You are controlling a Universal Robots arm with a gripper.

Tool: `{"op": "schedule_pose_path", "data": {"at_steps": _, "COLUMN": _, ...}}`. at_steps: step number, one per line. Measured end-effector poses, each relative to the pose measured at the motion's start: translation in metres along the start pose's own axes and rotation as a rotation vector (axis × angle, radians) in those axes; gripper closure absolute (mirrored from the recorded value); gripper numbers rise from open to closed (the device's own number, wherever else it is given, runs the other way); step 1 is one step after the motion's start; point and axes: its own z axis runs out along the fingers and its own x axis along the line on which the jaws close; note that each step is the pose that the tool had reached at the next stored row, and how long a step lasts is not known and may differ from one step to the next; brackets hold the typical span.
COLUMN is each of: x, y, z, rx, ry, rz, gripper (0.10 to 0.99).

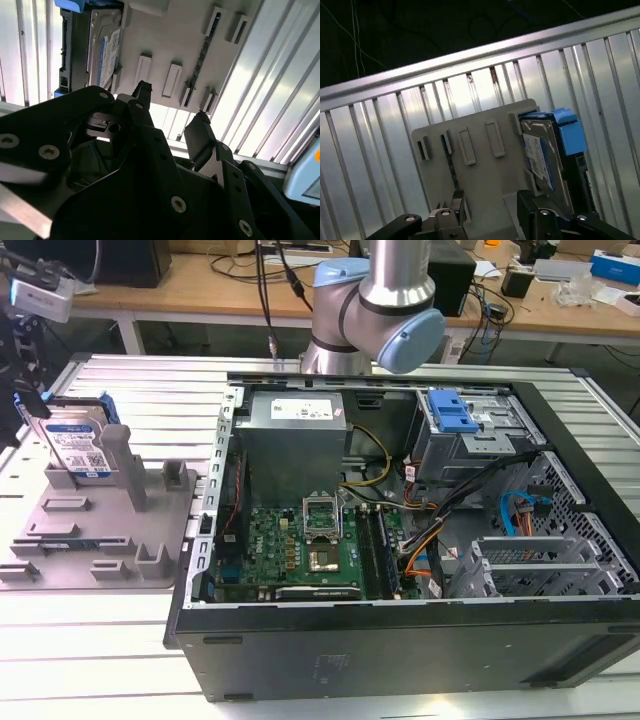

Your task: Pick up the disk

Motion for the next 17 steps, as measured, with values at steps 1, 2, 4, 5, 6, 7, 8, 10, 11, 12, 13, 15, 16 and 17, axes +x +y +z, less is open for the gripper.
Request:
{"op": "schedule_pose_path", "data": {"at_steps": 1, "x": 0.0, "y": 0.0, "z": 0.0003, "rx": 0.009, "ry": -0.0021, "rz": -0.022, "gripper": 0.545}}
{"op": "schedule_pose_path", "data": {"at_steps": 2, "x": 0.0, "y": -0.0001, "z": 0.0009, "rx": 0.012, "ry": -0.0024, "rz": -0.056, "gripper": 0.545}}
{"op": "schedule_pose_path", "data": {"at_steps": 4, "x": -0.0003, "y": -0.0011, "z": 0.0021, "rx": 0.011, "ry": -0.0029, "rz": -0.106, "gripper": 0.545}}
{"op": "schedule_pose_path", "data": {"at_steps": 5, "x": -0.0004, "y": -0.0017, "z": 0.0023, "rx": 0.011, "ry": -0.0031, "rz": -0.122, "gripper": 0.545}}
{"op": "schedule_pose_path", "data": {"at_steps": 6, "x": -0.0006, "y": -0.0023, "z": 0.0026, "rx": 0.011, "ry": -0.0035, "rz": -0.14, "gripper": 0.545}}
{"op": "schedule_pose_path", "data": {"at_steps": 7, "x": -0.0007, "y": -0.0029, "z": 0.0027, "rx": 0.01, "ry": -0.0035, "rz": -0.154, "gripper": 0.545}}
{"op": "schedule_pose_path", "data": {"at_steps": 8, "x": -0.001, "y": -0.004, "z": 0.0028, "rx": 0.007, "ry": -0.0033, "rz": -0.166, "gripper": 0.545}}
{"op": "schedule_pose_path", "data": {"at_steps": 10, "x": -0.0018, "y": -0.0071, "z": 0.0029, "rx": 0.003, "ry": -0.0028, "rz": -0.186, "gripper": 0.545}}
{"op": "schedule_pose_path", "data": {"at_steps": 11, "x": -0.0023, "y": -0.0092, "z": 0.0029, "rx": 0.0, "ry": -0.0024, "rz": -0.193, "gripper": 0.545}}
{"op": "schedule_pose_path", "data": {"at_steps": 12, "x": -0.0033, "y": -0.0129, "z": 0.0031, "rx": -0.006, "ry": -0.0017, "rz": -0.207, "gripper": 0.545}}
{"op": "schedule_pose_path", "data": {"at_steps": 13, "x": -0.0038, "y": -0.0152, "z": 0.0033, "rx": -0.01, "ry": -0.0013, "rz": -0.225, "gripper": 0.545}}
{"op": "schedule_pose_path", "data": {"at_steps": 15, "x": -0.0041, "y": -0.0162, "z": 0.0035, "rx": -0.014, "ry": -0.0007, "rz": -0.244, "gripper": 0.545}}
{"op": "schedule_pose_path", "data": {"at_steps": 16, "x": -0.0041, "y": -0.0162, "z": 0.0036, "rx": -0.015, "ry": -0.0006, "rz": -0.25, "gripper": 0.545}}
{"op": "schedule_pose_path", "data": {"at_steps": 17, "x": -0.0042, "y": -0.0164, "z": 0.0035, "rx": -0.015, "ry": 0.0002, "rz": -0.253, "gripper": 0.545}}
